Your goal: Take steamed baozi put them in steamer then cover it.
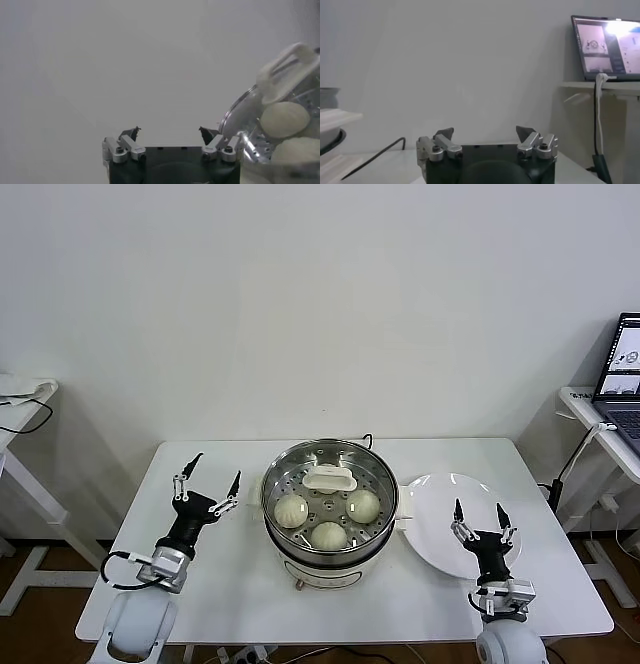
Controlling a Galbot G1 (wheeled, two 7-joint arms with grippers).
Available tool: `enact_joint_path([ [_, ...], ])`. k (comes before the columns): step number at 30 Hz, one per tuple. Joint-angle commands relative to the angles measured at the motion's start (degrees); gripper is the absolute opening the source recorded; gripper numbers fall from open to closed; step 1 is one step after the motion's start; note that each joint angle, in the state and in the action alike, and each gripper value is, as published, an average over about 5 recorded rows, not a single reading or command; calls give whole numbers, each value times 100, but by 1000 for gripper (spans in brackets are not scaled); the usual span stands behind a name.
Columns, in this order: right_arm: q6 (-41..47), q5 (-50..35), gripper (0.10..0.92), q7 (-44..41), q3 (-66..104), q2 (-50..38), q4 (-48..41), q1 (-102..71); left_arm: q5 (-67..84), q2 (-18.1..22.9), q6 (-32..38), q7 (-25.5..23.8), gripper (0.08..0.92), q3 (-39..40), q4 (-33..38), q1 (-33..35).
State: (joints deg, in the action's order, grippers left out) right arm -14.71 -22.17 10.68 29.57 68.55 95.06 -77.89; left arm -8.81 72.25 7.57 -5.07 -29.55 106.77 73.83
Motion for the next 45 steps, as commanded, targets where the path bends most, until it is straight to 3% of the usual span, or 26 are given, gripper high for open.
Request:
enact_joint_path([
  [1,3,-95,823,-170,105,26,102,-193,1267,60,1195,-33,823,-452,-824,87],
  [45,190,30,823,-107,101,133,141,-259,1100,63,1124,-49,823,-536,-586,555],
])
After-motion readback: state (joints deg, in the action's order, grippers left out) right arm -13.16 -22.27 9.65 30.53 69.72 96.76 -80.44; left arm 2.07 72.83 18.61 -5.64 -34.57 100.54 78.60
